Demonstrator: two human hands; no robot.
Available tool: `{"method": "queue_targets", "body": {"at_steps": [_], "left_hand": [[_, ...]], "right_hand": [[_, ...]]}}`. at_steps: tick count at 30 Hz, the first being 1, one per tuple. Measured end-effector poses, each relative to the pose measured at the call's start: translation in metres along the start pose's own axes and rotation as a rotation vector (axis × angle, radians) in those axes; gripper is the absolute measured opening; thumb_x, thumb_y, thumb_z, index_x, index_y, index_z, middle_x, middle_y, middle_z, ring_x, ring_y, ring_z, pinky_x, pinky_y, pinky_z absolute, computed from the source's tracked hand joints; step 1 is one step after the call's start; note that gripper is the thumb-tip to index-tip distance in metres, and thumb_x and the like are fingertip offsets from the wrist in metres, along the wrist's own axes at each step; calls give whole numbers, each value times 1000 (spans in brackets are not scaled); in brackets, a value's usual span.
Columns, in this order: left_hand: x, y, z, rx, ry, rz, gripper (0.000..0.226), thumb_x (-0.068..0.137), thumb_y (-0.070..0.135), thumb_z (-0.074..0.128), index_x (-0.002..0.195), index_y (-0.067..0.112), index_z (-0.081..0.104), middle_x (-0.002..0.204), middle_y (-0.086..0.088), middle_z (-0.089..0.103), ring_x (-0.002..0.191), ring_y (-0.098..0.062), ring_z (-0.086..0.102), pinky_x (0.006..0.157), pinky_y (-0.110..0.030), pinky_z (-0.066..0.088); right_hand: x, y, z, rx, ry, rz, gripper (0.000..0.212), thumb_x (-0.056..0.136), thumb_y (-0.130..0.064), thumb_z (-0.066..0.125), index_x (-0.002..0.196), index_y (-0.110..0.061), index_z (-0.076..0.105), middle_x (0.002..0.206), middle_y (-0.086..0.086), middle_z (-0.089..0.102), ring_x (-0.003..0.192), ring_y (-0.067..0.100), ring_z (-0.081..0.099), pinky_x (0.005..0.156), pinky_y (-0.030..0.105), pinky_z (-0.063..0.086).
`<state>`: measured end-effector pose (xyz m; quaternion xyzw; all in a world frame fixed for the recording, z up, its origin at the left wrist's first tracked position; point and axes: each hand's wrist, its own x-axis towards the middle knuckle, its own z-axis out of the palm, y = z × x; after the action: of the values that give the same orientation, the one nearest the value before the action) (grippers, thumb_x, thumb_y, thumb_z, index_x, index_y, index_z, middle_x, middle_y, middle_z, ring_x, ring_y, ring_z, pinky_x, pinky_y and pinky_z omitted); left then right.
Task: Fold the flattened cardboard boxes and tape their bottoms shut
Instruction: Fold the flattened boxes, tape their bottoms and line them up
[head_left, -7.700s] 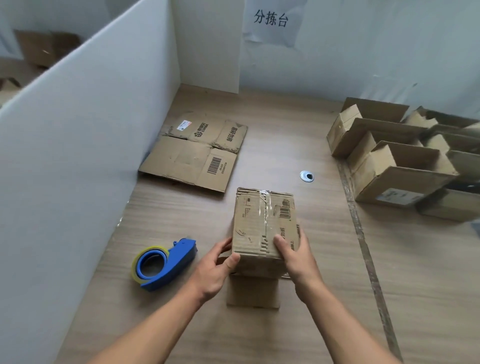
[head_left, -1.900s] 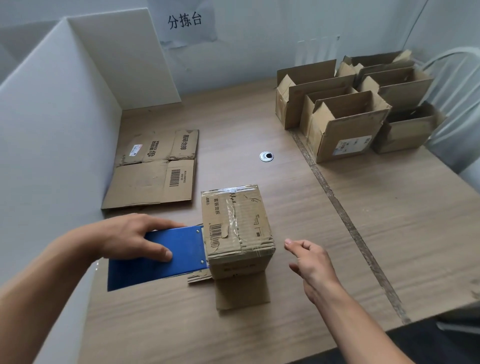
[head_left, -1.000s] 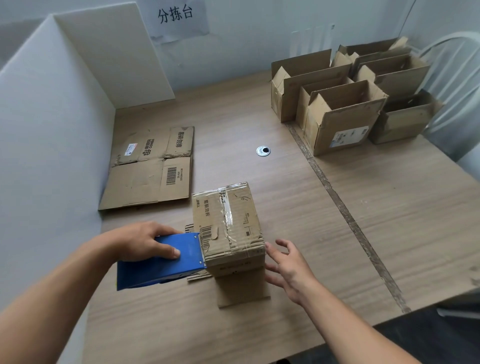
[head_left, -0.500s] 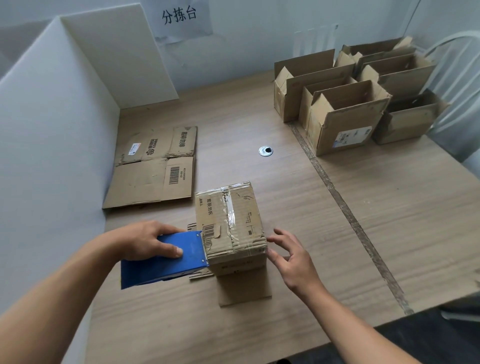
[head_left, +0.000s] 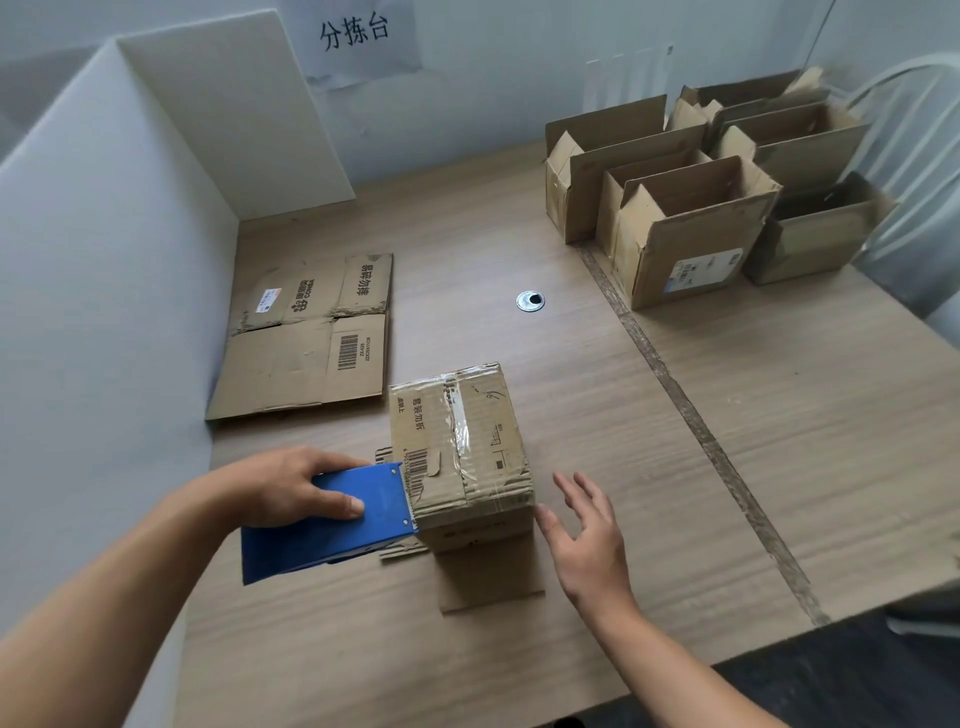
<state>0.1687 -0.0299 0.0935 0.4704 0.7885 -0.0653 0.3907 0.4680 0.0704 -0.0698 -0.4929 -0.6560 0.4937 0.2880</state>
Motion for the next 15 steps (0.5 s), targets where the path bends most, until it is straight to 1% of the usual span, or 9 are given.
{"method": "queue_targets", "body": {"at_steps": [1, 2, 4, 6, 8, 10, 11, 13, 15], "left_hand": [[0, -1, 0, -4, -3, -1, 38, 86, 51, 70, 116, 65, 51, 110, 26, 66, 99, 2, 60, 88, -22, 44], [0, -1, 0, -6, -7, -2, 37, 86, 52, 71, 114, 66, 51, 111, 27, 66, 100, 2, 60, 91, -24, 45], [0, -1, 0, -8, -12, -4, 37, 85, 53, 71, 113, 67, 51, 111, 27, 66, 101, 1, 60, 94, -27, 45], [0, -1, -1, -15, -19, -8, 37, 85, 54, 71, 115, 65, 52, 111, 26, 66, 101, 1, 60, 95, -28, 45], [0, -1, -2, -23, -25, -4, 40, 81, 58, 71, 116, 64, 54, 111, 27, 66, 100, 2, 61, 95, -28, 45], [1, -1, -1, -31, -32, -2, 49, 70, 68, 68, 117, 64, 55, 109, 26, 67, 99, 2, 62, 96, -29, 46], [1, -2, -1, -35, -33, -4, 54, 64, 72, 65, 117, 65, 55, 109, 26, 67, 99, 2, 62, 96, -30, 47], [2, -2, -1, -39, -34, -6, 55, 63, 72, 63, 117, 65, 54, 109, 26, 67, 99, 1, 62, 97, -32, 46], [1, -3, -1, -43, -37, -5, 53, 66, 70, 64, 118, 65, 53, 110, 26, 67, 100, 1, 62, 98, -33, 46]], "right_hand": [[-1, -1, -2, 18, 14, -42, 40, 92, -28, 70, 131, -28, 63, 147, -6, 44, 131, 9, 48, 104, 33, 48], [-2, -1, -4, 16, 9, -86, 37, 92, -27, 70, 129, -27, 65, 144, -8, 45, 126, 2, 50, 100, 34, 51], [-7, 1, -4, -19, -41, -149, 34, 92, -28, 68, 125, -23, 68, 142, -11, 48, 121, -9, 48, 98, 33, 51], [-13, 6, -1, -16, -88, -142, 39, 89, -33, 64, 127, -24, 66, 142, -12, 48, 122, -12, 47, 97, 35, 53], [-16, 6, 0, 3, -89, -128, 39, 88, -35, 61, 126, -28, 65, 137, -17, 50, 123, -5, 50, 94, 33, 54], [-11, 2, -1, 15, -53, -107, 24, 91, -30, 63, 114, -30, 70, 127, -21, 51, 120, 4, 55, 90, 31, 54], [-5, 0, -1, 6, -32, -93, 16, 93, -24, 65, 106, -29, 73, 123, -18, 52, 117, 4, 55, 91, 33, 54], [6, -2, -2, -48, -29, -74, 6, 92, -18, 69, 90, -23, 72, 119, -9, 54, 113, 6, 54, 95, 39, 50], [14, -3, -1, -99, -84, -89, 8, 91, -19, 70, 83, -19, 69, 121, -5, 53, 114, 9, 54, 97, 41, 49]]}}
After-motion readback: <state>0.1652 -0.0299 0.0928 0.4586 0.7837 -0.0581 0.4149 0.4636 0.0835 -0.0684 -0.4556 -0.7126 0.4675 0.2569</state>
